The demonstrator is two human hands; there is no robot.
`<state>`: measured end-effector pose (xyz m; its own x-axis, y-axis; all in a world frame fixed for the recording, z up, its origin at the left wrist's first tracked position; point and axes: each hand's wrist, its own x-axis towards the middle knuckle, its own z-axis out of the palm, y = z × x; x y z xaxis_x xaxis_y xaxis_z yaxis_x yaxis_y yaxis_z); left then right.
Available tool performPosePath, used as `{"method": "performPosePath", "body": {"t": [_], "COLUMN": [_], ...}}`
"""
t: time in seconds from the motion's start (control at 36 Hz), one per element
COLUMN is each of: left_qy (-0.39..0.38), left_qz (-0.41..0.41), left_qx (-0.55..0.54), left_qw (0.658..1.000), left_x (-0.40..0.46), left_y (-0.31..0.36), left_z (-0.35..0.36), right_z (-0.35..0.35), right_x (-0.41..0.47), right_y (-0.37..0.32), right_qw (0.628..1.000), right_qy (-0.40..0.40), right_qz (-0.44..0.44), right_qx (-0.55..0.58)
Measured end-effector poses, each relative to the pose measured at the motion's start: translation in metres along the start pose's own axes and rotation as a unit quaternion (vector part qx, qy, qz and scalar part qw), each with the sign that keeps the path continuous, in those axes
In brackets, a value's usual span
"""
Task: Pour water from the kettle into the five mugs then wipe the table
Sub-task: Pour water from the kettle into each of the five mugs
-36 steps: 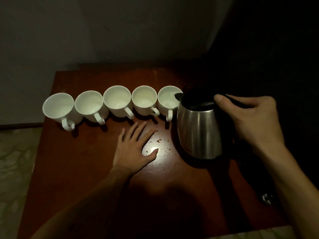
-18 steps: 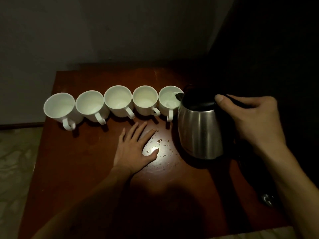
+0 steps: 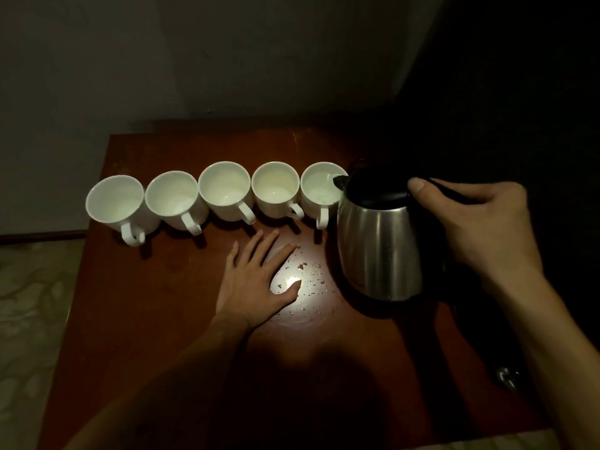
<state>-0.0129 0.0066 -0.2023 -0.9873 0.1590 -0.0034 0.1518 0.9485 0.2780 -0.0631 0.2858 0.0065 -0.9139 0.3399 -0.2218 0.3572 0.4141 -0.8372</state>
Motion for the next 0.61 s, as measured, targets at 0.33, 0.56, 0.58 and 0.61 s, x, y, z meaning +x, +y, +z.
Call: {"method": "performPosePath", "body": {"t": [0.33,0.56,0.58,0.61], "left_qy": [-0.012,-0.014,-0.014,-0.014], "left_qz": [-0.001,-0.002,-0.002,-0.003], "left_qx": [0.008,0.01,0.009,0.007], "left_qw": [1.0,1.0,1.0,1.0], "left_x": [0.0007,0.0003,0.0001,-0.0001], "left_y": [0.0006,0.0007,0.0006,0.0006], "left_z": [-0.0012,-0.0021,-0.0021,-0.0023], "right_z": [-0.0003,-0.0008,-0.0006,-0.0003], "right_x": [0.0059,0.0038,0.0035,0.0029], "right_y": [0.0044,0.001,0.0005,-0.0004], "right_qw": [1.0,1.0,1.0,1.0], "right_qy": [0.003,-0.009,-0.01,-0.012], "right_qz": [-0.006,-0.01,-0.01,-0.009], "right_qx": [0.013,0.01,0.012,0.012]}}
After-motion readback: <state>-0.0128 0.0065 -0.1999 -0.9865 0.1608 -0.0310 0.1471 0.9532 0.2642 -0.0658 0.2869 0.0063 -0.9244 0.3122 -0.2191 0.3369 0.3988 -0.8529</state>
